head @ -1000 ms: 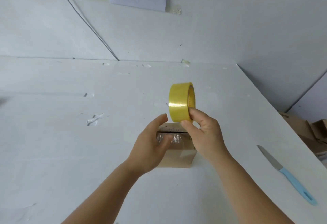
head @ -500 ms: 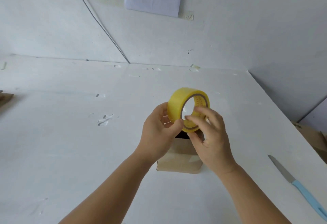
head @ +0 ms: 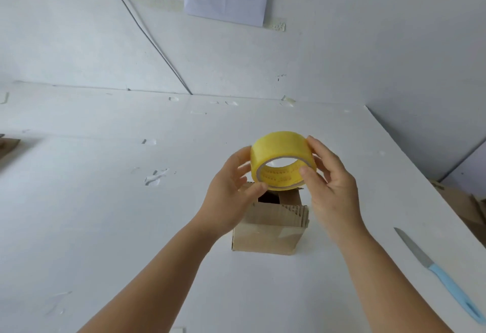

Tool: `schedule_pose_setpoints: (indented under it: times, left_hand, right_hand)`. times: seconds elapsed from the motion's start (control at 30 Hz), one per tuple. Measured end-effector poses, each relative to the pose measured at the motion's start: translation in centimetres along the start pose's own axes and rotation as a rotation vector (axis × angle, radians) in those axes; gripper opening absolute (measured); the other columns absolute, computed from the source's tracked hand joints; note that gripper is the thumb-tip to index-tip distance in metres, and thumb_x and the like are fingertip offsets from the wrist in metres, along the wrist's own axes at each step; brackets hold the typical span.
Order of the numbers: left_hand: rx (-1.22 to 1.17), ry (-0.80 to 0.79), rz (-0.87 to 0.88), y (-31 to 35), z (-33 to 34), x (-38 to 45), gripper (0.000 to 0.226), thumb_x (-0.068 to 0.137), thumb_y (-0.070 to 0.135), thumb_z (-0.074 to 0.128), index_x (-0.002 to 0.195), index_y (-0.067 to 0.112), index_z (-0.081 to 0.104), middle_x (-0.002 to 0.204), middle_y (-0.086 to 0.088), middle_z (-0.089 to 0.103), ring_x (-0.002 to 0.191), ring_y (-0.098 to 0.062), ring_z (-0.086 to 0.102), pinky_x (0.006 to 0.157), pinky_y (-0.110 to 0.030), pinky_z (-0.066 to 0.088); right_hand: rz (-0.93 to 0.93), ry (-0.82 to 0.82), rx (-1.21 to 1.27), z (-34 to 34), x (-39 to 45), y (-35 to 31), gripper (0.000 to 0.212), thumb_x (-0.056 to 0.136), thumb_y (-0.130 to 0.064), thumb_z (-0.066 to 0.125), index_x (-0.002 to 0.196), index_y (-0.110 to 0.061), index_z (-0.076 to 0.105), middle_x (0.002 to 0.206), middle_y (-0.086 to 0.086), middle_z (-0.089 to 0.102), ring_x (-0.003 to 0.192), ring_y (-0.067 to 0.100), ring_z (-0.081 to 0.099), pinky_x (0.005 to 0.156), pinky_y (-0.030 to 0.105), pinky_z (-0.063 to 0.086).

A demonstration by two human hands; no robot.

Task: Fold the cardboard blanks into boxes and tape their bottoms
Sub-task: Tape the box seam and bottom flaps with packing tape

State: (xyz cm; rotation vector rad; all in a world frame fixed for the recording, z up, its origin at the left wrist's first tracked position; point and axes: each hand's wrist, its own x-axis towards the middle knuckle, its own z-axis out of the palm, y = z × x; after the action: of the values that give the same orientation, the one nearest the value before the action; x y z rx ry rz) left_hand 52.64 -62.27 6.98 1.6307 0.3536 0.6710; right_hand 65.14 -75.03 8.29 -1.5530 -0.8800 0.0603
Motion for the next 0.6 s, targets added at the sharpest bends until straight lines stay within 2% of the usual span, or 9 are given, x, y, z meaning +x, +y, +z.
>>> schedule_pose_setpoints:
  times: [0.07, 0.13, 0.2, 0.27, 0.4, 0.47, 0.53, 0.6]
  left_hand:
    - [0.097, 0.023, 0.021, 0.4, -0.4, 0.2, 0.061, 0.083, 0.016, 0.073, 0.128, 0.045, 0.043, 0.134, 0.021, 0.053, 0.124, 0.004, 0.048, 0.101, -0.019, 0.040]
    - [0.182, 0.033, 0.043, 0.9, -0.8, 0.4, 0.062, 0.085, 0.018, 0.071, 0.132, 0.044, 0.040, 0.136, 0.021, 0.049, 0.123, 0.008, 0.046, 0.099, -0.011, 0.038]
    - [0.228, 0.043, 0.048, 1.2, -0.9, 0.4, 0.062, 0.084, 0.019, 0.071, 0.132, 0.042, 0.041, 0.135, 0.019, 0.050, 0.121, 0.008, 0.047, 0.096, -0.008, 0.039]
    - [0.207, 0.062, 0.019, 1.2, -0.9, 0.3, 0.058, 0.083, 0.020, 0.073, 0.130, 0.039, 0.045, 0.133, 0.014, 0.053, 0.119, 0.004, 0.050, 0.096, -0.013, 0.043]
    - [0.093, 0.165, -0.080, 0.9, -0.2, -0.2, 0.041, 0.083, 0.019, 0.074, 0.120, 0.028, 0.058, 0.120, 0.006, 0.064, 0.109, -0.007, 0.061, 0.095, -0.033, 0.051]
    - [0.036, 0.211, -0.085, 1.2, 0.1, -0.4, 0.032, 0.083, 0.018, 0.073, 0.110, 0.031, 0.063, 0.109, 0.007, 0.069, 0.101, -0.006, 0.065, 0.090, -0.028, 0.053]
    - [-0.022, 0.261, -0.085, 1.6, 0.4, -0.5, 0.029, 0.083, 0.015, 0.073, 0.110, 0.025, 0.066, 0.103, 0.009, 0.071, 0.095, -0.002, 0.068, 0.084, -0.018, 0.052]
    - [-0.057, 0.311, -0.094, 1.8, 0.6, -0.6, 0.029, 0.083, 0.015, 0.073, 0.111, 0.018, 0.068, 0.103, 0.005, 0.072, 0.094, -0.003, 0.068, 0.080, -0.014, 0.051]
  right_hand:
    - [-0.081, -0.021, -0.078, -0.2, 0.1, 0.3, 0.046, 0.085, -0.012, 0.060, 0.124, -0.036, 0.052, 0.126, -0.017, 0.050, 0.120, 0.002, 0.049, 0.091, 0.015, 0.045]
    - [-0.118, -0.045, -0.128, -0.4, 0.0, 0.6, 0.047, 0.082, -0.013, 0.060, 0.125, -0.033, 0.054, 0.126, -0.017, 0.050, 0.123, 0.006, 0.047, 0.096, 0.023, 0.045]
    - [-0.125, -0.051, -0.127, -0.4, -0.1, 0.7, 0.047, 0.082, -0.013, 0.061, 0.125, -0.032, 0.055, 0.126, -0.017, 0.050, 0.123, 0.007, 0.048, 0.096, 0.027, 0.045]
    - [-0.115, -0.049, -0.100, -0.3, -0.3, 0.7, 0.048, 0.083, -0.010, 0.063, 0.123, -0.034, 0.055, 0.126, -0.016, 0.050, 0.123, 0.008, 0.048, 0.095, 0.024, 0.046]
    - [-0.041, -0.025, -0.006, 0.0, -0.7, 0.4, 0.055, 0.084, 0.003, 0.066, 0.123, -0.034, 0.053, 0.127, -0.011, 0.051, 0.119, 0.003, 0.050, 0.091, 0.015, 0.047]
    - [-0.012, -0.019, 0.009, 0.1, -0.8, 0.3, 0.058, 0.083, 0.003, 0.067, 0.124, -0.036, 0.051, 0.128, -0.010, 0.051, 0.118, 0.002, 0.050, 0.091, 0.014, 0.047]
    - [-0.002, -0.023, 0.012, 0.2, -0.9, 0.3, 0.060, 0.082, 0.003, 0.067, 0.123, -0.038, 0.050, 0.128, -0.010, 0.050, 0.118, 0.002, 0.049, 0.092, 0.014, 0.047]
    - [-0.002, -0.025, 0.013, 0.3, -1.0, 0.3, 0.060, 0.081, 0.005, 0.068, 0.123, -0.035, 0.052, 0.127, -0.008, 0.049, 0.118, 0.003, 0.049, 0.091, 0.014, 0.047]
